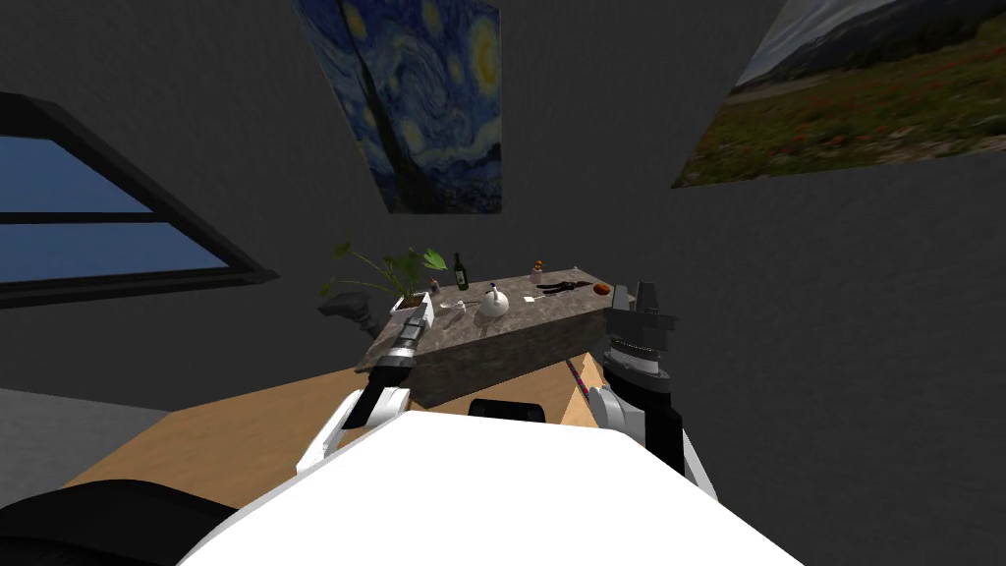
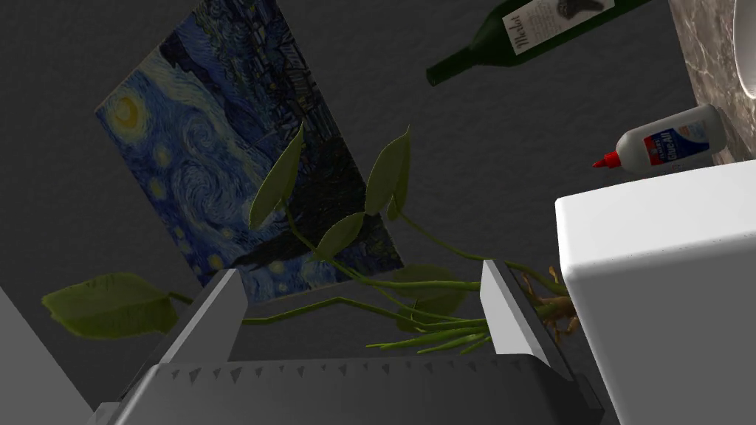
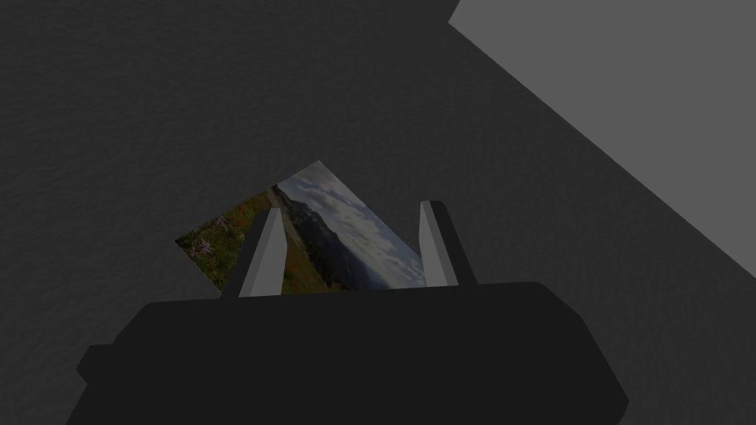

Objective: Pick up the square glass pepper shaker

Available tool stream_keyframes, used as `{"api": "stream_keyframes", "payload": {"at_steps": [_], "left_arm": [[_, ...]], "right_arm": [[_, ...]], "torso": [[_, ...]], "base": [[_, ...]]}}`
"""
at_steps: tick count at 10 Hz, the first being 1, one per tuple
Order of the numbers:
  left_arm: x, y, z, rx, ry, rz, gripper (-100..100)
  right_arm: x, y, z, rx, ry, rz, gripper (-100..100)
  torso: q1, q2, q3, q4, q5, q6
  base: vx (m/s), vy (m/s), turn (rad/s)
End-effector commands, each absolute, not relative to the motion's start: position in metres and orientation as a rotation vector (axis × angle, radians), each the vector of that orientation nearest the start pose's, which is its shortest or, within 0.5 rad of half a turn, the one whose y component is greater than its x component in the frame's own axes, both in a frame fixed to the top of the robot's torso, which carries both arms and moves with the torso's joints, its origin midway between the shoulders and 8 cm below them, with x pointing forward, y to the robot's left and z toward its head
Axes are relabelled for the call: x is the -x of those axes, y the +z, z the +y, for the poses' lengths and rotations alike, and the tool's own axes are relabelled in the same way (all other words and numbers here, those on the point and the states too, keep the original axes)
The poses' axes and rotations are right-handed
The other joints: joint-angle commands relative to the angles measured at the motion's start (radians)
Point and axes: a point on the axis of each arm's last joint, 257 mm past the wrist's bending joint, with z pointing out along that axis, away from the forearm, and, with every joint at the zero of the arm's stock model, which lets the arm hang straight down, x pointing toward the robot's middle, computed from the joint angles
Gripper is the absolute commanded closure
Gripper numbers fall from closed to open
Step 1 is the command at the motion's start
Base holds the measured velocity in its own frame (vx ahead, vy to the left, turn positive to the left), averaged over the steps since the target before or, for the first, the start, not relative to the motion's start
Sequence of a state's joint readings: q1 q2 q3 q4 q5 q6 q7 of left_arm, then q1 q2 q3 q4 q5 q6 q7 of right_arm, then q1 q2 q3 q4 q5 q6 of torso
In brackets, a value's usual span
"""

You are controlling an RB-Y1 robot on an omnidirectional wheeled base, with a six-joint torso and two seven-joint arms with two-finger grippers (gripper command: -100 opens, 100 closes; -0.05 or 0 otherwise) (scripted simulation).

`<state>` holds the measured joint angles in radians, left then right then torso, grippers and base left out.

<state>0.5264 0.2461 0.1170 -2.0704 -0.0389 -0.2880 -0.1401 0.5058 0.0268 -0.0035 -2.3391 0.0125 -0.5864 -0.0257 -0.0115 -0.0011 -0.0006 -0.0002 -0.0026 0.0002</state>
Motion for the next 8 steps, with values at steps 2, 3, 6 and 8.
{"api": "stream_keyframes", "payload": {"at_steps": [2,3,6,8], "left_arm": [[-0.392,-0.143,0.362,0.686,-0.743,1.235,-100],[-0.393,-0.154,0.37,0.681,-0.696,1.272,-100],[-0.394,-0.185,0.4,0.676,-0.556,1.376,-100],[-0.393,-0.205,0.423,0.684,-0.462,1.438,-100]], "right_arm": [[-0.314,0.064,-0.276,-0.561,1.34,0.493,0],[-0.314,0.064,-0.276,-0.561,1.34,0.493,0],[-0.314,0.064,-0.276,-0.561,1.34,0.493,0],[-0.314,0.064,-0.276,-0.561,1.34,0.493,0]], "torso": [[0.001,0.0,0.0,0.0,0.0,0.0],[0.001,0.0,0.0,0.0,0.0,0.0],[0.001,0.0,0.0,0.0,0.0,0.0],[0.002,0.0,0.0,0.0,0.0,0.0]], "base": [[0.028,-0.164,-0.095],[0.016,-0.156,-0.104],[0.021,-0.159,-0.112],[0.043,-0.135,-0.106]]}}
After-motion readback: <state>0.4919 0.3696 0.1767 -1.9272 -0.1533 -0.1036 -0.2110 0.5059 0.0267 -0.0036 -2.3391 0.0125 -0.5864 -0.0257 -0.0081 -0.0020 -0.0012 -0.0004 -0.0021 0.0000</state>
